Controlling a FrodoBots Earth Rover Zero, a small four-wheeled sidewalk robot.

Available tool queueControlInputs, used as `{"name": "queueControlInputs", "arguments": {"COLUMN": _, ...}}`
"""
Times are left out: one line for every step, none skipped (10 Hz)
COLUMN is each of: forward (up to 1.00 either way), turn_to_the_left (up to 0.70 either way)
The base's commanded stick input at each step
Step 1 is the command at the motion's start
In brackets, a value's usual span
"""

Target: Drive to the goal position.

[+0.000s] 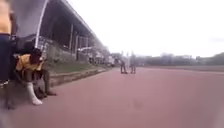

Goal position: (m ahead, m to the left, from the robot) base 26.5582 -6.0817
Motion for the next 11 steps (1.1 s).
{"name": "queueControlInputs", "arguments": {"forward": 0.70, "turn_to_the_left": 0.01}}
{"name": "queueControlInputs", "arguments": {"forward": 0.70, "turn_to_the_left": 0.01}}
{"name": "queueControlInputs", "arguments": {"forward": 0.70, "turn_to_the_left": 0.01}}
{"name": "queueControlInputs", "arguments": {"forward": 0.70, "turn_to_the_left": 0.01}}
{"name": "queueControlInputs", "arguments": {"forward": 0.70, "turn_to_the_left": 0.01}}
{"name": "queueControlInputs", "arguments": {"forward": 0.70, "turn_to_the_left": 0.01}}
{"name": "queueControlInputs", "arguments": {"forward": 0.70, "turn_to_the_left": 0.01}}
{"name": "queueControlInputs", "arguments": {"forward": 0.70, "turn_to_the_left": 0.01}}
{"name": "queueControlInputs", "arguments": {"forward": 0.70, "turn_to_the_left": 0.01}}
{"name": "queueControlInputs", "arguments": {"forward": 0.70, "turn_to_the_left": 0.01}}
{"name": "queueControlInputs", "arguments": {"forward": 0.70, "turn_to_the_left": 0.01}}
